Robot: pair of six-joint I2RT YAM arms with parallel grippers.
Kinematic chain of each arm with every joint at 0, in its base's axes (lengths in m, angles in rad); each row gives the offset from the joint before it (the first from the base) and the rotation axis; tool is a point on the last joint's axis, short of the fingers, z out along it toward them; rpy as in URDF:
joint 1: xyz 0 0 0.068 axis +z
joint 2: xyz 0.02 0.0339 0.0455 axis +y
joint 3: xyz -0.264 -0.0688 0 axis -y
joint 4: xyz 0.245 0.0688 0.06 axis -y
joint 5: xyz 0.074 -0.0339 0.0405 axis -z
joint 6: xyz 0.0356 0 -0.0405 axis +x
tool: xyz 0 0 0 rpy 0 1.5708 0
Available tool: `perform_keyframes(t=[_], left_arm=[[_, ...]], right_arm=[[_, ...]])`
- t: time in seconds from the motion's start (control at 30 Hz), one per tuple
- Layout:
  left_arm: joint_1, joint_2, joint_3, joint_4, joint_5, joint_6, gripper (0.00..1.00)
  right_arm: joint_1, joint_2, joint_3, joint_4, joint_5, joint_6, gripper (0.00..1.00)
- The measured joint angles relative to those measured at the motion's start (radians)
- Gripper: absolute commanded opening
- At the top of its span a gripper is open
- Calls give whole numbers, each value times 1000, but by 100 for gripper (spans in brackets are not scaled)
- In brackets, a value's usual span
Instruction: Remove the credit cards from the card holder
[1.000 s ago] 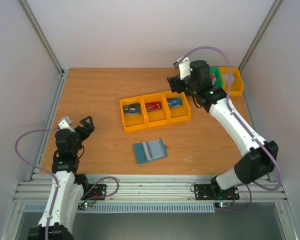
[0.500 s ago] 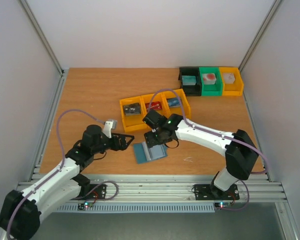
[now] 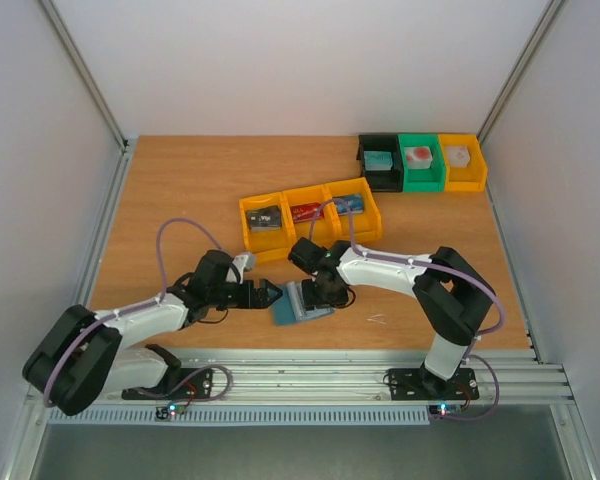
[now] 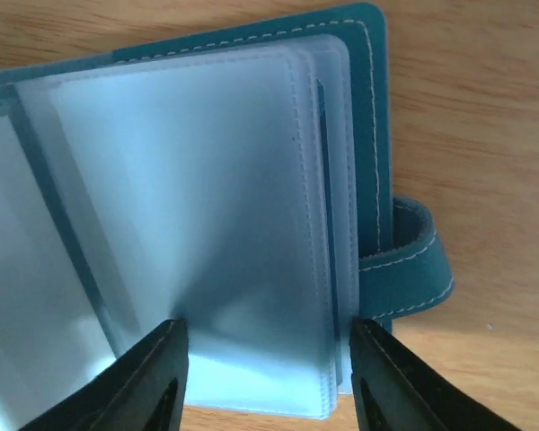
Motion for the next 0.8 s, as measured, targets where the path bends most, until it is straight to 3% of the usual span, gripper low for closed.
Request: perform_keyframes(t=[0.3,0.5,0.63,0.67,0.8], left_arm=[[-55,93,-25,156,13,-66,98],[-77,148,-23,210,-17,-98,56],[-83,164,-26,204,-48,-113,7],[-84,165,-27,201,-56,-113,1],[-85,158,-28,201,-51,-84,0]], right_arm=[[8,-37,-63,137,-95,64,39],[13,-90,-149,264,-165,89,38],[11,-104,-160,299,-200,85,41],[3,-117,-167,305,-208,80,42],[-51,-233,-192,278,-241,26,49]])
